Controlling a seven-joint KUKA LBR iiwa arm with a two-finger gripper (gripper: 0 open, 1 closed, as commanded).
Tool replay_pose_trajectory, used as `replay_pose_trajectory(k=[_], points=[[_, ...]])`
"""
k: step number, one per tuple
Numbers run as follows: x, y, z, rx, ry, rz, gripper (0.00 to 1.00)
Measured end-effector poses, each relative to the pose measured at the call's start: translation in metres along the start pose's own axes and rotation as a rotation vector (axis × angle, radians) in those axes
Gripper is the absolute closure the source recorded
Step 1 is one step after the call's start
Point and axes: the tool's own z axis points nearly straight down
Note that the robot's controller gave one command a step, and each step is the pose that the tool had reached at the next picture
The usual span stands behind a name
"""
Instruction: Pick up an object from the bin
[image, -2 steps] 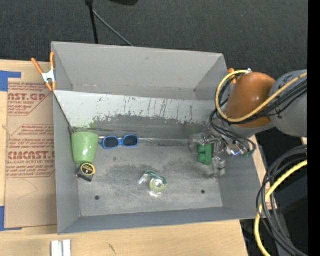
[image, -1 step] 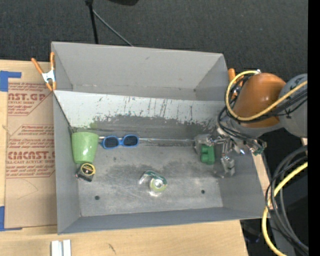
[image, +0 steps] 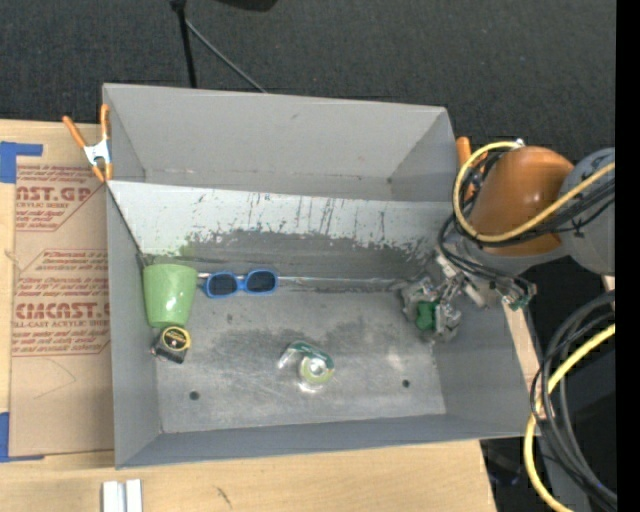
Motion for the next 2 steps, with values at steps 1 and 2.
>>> replay_pose_trajectory(k=[1,2], points=[[0.029,0.02,-0.049,-0.001,0.0,-0.785,1.0],[0.036,0.03,-0.145,0.007,0.002,-0.793,1.0]])
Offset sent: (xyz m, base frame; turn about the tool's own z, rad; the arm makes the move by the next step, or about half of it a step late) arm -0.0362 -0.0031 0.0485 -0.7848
